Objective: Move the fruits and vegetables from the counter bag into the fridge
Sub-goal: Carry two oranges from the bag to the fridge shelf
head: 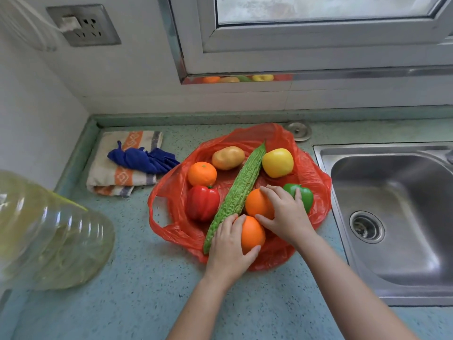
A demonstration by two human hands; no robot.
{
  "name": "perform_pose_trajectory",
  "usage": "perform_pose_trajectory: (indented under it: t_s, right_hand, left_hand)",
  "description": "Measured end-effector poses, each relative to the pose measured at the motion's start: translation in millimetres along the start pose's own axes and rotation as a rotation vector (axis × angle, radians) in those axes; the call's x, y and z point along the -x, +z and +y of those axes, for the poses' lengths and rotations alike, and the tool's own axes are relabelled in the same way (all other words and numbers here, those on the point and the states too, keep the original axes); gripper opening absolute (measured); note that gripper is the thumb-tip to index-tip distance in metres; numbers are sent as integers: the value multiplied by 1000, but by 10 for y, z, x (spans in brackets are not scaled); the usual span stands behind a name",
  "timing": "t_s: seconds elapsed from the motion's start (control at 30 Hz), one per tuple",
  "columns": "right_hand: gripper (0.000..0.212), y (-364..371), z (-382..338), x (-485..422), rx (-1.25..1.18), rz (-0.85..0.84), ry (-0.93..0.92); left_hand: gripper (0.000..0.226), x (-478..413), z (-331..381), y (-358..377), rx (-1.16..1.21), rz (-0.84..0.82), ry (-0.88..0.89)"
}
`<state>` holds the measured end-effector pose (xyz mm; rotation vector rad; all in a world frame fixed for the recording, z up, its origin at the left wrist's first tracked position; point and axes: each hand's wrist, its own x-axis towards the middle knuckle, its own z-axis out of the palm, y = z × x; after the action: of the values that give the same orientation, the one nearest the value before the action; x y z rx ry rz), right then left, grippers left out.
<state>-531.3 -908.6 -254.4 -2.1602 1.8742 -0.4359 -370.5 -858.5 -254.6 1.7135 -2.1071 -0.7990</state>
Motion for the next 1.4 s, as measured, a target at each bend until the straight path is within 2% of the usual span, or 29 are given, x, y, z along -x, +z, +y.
perform_pose_trajectory:
  t_s: [0.2, 0.5, 0.83, 1.13, 1.4]
  right_hand:
    - [73, 32, -5, -43, -17, -18, 27]
    - [69, 15, -16, -41, -76, -9, 34]
    - [71, -342, -126, 29, -210, 105, -19]
    - [70, -1063, -18, 470, -290, 322, 128]
    - [70, -1595, 304, 1336, -162, 580, 376]
  left_hand:
    - [72, 2, -13, 6, 21, 24, 4]
    - [76, 22, -46, -39, 135, 90, -26]
    - [68, 92, 75, -420, 259, 204, 0]
    - [64, 30, 689, -659, 391, 150, 241]
    - [63, -60, 1476, -383, 427, -74, 565]
